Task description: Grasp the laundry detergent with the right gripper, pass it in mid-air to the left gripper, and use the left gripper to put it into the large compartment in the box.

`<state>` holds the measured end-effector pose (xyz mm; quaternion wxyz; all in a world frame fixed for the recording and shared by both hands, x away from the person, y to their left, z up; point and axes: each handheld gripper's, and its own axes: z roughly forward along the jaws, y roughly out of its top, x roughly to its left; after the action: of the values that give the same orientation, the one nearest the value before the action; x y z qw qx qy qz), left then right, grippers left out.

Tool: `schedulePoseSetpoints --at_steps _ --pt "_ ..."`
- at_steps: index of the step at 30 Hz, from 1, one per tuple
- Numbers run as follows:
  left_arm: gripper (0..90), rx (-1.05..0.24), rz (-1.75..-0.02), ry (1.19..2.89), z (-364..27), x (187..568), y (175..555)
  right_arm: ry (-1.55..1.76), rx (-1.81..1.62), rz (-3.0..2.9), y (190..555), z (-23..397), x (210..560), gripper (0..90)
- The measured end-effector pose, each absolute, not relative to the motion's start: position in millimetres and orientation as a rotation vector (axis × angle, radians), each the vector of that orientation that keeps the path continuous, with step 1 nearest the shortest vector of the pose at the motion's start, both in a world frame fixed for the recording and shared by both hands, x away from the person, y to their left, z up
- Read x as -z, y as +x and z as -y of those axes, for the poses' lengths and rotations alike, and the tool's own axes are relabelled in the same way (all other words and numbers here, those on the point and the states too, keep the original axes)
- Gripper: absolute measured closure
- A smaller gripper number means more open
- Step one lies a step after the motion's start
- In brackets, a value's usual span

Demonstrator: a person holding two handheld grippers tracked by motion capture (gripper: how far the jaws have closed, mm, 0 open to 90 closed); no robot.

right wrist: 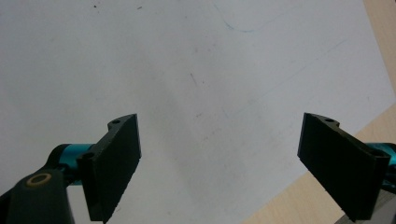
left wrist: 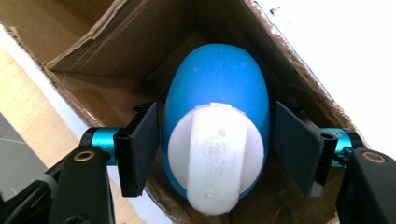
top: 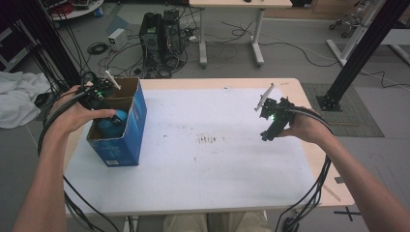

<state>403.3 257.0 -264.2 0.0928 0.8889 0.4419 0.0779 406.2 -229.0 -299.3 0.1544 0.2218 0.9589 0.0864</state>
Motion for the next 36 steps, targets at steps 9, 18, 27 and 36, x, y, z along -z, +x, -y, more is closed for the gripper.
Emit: schedulePoseSetpoints --at_steps 9,18,27,36 --pt "33.5 -0.204 -1.32 2.634 -259.2 269.2 402.2 0.636 -0.249 -2.746 406.8 228.4 299.4 12.5" --pt "28.5 -0.232 -1.311 2.637 -256.9 263.6 403.3 0.635 -0.249 -2.748 406.2 229.1 299.3 12.6" --pt "28.5 -0.217 -1.315 2.636 -257.7 267.3 403.1 0.63 -0.252 -2.748 406.4 228.3 299.3 12.5" --pt "28.5 -0.236 -1.311 2.637 -256.8 262.4 403.2 0.63 -0.252 -2.748 406.4 228.3 299.3 12.5"
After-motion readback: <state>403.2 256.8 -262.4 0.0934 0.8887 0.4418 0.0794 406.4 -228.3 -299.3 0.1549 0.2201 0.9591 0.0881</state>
